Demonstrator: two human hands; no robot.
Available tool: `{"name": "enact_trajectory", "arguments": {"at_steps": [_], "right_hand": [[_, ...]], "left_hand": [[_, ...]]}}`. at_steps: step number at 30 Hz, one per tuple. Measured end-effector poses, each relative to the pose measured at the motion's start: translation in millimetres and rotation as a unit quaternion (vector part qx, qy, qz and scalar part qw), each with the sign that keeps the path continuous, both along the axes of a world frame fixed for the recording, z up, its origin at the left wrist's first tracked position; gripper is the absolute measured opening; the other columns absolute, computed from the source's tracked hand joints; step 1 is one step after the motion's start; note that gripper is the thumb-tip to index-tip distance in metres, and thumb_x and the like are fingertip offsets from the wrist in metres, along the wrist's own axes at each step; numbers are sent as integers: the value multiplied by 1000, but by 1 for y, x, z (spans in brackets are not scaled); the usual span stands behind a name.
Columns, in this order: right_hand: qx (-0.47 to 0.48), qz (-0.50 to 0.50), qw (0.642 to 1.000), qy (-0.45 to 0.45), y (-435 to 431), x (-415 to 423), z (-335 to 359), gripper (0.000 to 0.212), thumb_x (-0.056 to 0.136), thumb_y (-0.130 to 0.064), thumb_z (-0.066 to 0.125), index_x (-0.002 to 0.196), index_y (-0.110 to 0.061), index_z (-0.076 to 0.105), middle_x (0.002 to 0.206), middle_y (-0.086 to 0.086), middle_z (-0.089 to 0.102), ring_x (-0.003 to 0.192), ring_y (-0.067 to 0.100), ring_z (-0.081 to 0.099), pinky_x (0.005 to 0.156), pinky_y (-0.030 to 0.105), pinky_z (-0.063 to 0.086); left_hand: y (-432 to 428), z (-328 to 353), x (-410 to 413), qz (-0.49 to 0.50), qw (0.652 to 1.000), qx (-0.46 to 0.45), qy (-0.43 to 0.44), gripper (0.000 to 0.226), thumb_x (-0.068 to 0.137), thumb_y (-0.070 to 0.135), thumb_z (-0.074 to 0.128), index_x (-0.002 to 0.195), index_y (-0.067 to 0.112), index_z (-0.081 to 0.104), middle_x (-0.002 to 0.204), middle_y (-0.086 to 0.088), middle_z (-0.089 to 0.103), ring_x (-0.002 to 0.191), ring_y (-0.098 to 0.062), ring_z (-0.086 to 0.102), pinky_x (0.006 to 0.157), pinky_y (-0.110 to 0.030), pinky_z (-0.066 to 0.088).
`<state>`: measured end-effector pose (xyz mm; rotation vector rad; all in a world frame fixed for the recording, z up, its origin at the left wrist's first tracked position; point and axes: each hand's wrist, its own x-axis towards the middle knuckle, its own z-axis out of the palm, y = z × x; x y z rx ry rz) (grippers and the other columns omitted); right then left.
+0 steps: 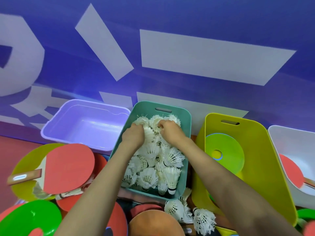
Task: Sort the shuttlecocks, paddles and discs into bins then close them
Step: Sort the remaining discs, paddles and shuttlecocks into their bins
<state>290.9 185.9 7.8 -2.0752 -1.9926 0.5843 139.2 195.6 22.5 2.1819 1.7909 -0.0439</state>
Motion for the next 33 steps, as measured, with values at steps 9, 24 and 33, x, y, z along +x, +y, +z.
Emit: {"name": "enact_trajectory", "arguments": {"at_steps": [9, 24, 33], "right_hand": [[56, 21, 998, 29, -24, 8, 18, 31, 93, -15, 49, 123, -13, 54, 123, 6, 54, 113, 24, 49, 95, 37, 43], [-72, 114, 991, -17, -49, -10, 21, 46, 94, -23, 52, 137, -13, 39, 138, 10, 45, 120, 27, 47, 98, 40, 43], [-12, 63, 995, -70, -45, -50, 13, 47, 77, -58, 64, 83, -12, 63, 89, 6, 62, 92, 25, 55, 83, 35, 43]], "left_hand": [[2, -5, -14, 23, 993, -59, -104, 37, 88, 2, 47, 123, 16, 51, 124, -12, 54, 104, -27, 55, 85, -35, 46], [-31, 8, -27, 121, 965, -35, -232, 29, 99, 23, 34, 125, 9, 38, 122, -17, 44, 98, -38, 57, 87, -44, 48], [-47, 13, -23, 217, 859, -101, -453, 12, 100, 18, 35, 110, 11, 38, 98, -8, 52, 75, -20, 62, 76, -45, 55]]}}
